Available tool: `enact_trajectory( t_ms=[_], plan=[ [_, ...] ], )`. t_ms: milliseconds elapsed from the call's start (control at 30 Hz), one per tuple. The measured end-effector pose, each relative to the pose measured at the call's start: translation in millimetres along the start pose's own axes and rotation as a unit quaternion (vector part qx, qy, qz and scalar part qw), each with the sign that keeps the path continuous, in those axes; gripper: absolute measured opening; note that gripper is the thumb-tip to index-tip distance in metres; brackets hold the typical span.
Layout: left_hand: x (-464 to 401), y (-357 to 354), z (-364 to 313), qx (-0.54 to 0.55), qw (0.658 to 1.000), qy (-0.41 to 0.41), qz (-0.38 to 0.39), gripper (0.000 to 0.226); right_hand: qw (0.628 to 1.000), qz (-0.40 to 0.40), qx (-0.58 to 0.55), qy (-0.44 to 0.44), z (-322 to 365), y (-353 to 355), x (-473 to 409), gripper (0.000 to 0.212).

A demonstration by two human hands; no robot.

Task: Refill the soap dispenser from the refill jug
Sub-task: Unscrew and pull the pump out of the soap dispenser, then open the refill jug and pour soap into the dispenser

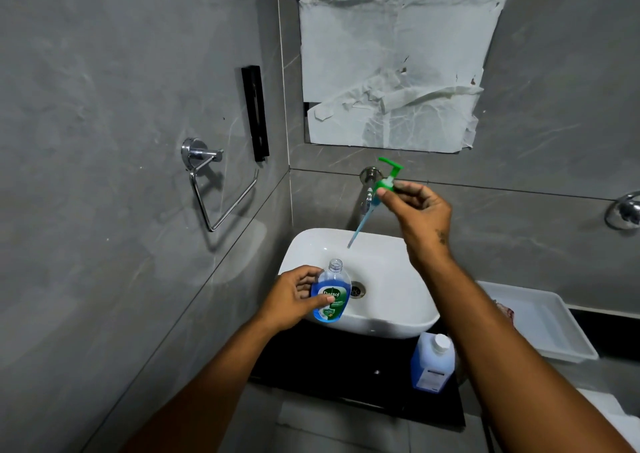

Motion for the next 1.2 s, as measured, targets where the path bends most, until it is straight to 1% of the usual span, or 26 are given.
enact_trajectory(
  t_ms=[67, 133, 200, 267, 333, 367, 433, 500, 600, 667, 733, 900, 1033, 1133, 1200],
  plan=[
    [4, 6, 4, 0.005, 1.000, 0.000, -0.007, 0.042, 1.000, -0.006, 0.006, 0.001, -4, 5, -8, 0.024],
    [9, 12, 10, 0.009, 1.000, 0.005, -0.014, 0.042, 0.999, -0.004, 0.037, -0.012, -21, 9, -14, 0.022],
    [14, 19, 19, 0.010, 1.000, 0.011, -0.022, 0.042, 0.993, 0.027, 0.105, -0.035, -54, 10, -9, 0.024],
    [21, 26, 31, 0.005, 0.999, 0.017, -0.033, 0.044, 0.972, 0.089, 0.215, -0.045, -98, 10, 9, 0.022],
    [27, 35, 45, -0.003, 0.999, 0.029, -0.040, 0.043, 0.929, 0.159, 0.333, -0.032, -143, 12, 35, 0.020],
    [31, 39, 52, -0.011, 0.998, 0.033, -0.043, 0.042, 0.906, 0.200, 0.371, -0.032, -165, 13, 49, 0.020],
    [39, 48, 66, -0.026, 0.997, 0.044, -0.050, 0.043, 0.845, 0.295, 0.444, -0.040, -208, 13, 81, 0.024],
    [48, 56, 76, -0.035, 0.996, 0.048, -0.061, 0.046, 0.784, 0.360, 0.502, -0.064, -245, 16, 110, 0.029],
    [59, 68, 89, -0.044, 0.995, 0.053, -0.077, 0.055, 0.725, 0.393, 0.561, -0.069, -284, 20, 142, 0.024],
    [66, 75, 101, -0.037, 0.994, 0.065, -0.086, 0.056, 0.700, 0.402, 0.587, -0.070, -306, 21, 155, 0.024],
    [70, 81, 111, -0.034, 0.993, 0.072, -0.092, 0.056, 0.681, 0.409, 0.604, -0.064, -323, 21, 162, 0.029],
    [72, 88, 129, -0.021, 0.991, 0.096, -0.096, 0.051, 0.660, 0.392, 0.638, -0.062, -352, 18, 165, 0.029],
    [68, 92, 139, -0.010, 0.990, 0.098, -0.096, 0.048, 0.658, 0.372, 0.652, -0.067, -367, 17, 162, 0.028],
    [62, 91, 145, -0.007, 0.991, 0.098, -0.086, 0.048, 0.669, 0.361, 0.645, -0.072, -370, 16, 159, 0.028],
    [57, 89, 149, -0.004, 0.992, 0.102, -0.081, 0.049, 0.696, 0.350, 0.622, -0.072, -364, 12, 157, 0.030]
  ],
)
Point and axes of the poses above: each hand's wrist, its own x-axis away from the middle knuckle, its own y-axis out of the back of the hand, z = x × y, the point moved 9 cm from there along -x, towards the middle knuckle, and after that the axes turned 10 degrees about -z, right-handed, at the moved point
